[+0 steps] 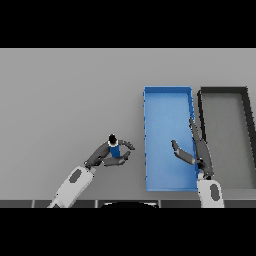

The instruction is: Pick up the blue pipe and place it into the blue bin.

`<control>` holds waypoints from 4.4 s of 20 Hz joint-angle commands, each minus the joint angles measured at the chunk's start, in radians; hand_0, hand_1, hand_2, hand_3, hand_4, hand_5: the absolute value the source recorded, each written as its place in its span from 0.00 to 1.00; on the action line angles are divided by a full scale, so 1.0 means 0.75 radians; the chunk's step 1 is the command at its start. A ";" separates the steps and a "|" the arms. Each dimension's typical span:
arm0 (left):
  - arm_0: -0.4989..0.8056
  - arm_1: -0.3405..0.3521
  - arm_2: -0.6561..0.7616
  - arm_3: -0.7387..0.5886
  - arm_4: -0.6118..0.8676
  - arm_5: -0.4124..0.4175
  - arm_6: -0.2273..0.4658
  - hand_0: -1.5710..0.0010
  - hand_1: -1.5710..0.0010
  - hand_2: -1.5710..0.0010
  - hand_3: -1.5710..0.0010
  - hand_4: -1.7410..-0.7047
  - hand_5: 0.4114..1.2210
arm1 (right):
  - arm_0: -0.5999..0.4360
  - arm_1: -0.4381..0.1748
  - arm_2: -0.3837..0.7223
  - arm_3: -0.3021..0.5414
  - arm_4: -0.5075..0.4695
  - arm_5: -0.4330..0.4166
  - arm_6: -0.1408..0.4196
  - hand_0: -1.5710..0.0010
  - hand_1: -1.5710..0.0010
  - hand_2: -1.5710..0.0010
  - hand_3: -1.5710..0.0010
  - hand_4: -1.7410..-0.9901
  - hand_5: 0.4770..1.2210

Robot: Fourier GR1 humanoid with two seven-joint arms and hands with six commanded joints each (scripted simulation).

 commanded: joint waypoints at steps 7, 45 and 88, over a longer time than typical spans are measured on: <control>0.008 -0.020 -0.034 -0.030 -0.057 0.034 -0.021 0.16 0.14 0.12 0.12 0.22 0.90 | 0.002 -0.001 -0.007 -0.011 -0.027 0.014 0.007 1.00 1.00 1.00 1.00 0.69 0.23; -0.053 -0.192 0.060 -0.359 -0.176 -0.154 0.139 0.00 0.00 0.00 0.00 0.26 1.00 | 0.038 -0.076 0.156 -0.592 -0.285 0.230 0.495 1.00 0.99 0.94 1.00 0.64 0.11; -0.056 -0.240 0.177 -0.343 -0.262 -0.272 0.136 0.26 0.32 0.34 0.41 0.26 1.00 | -0.791 0.080 0.530 -0.288 -0.312 0.274 0.717 0.01 0.01 0.01 0.01 0.01 0.97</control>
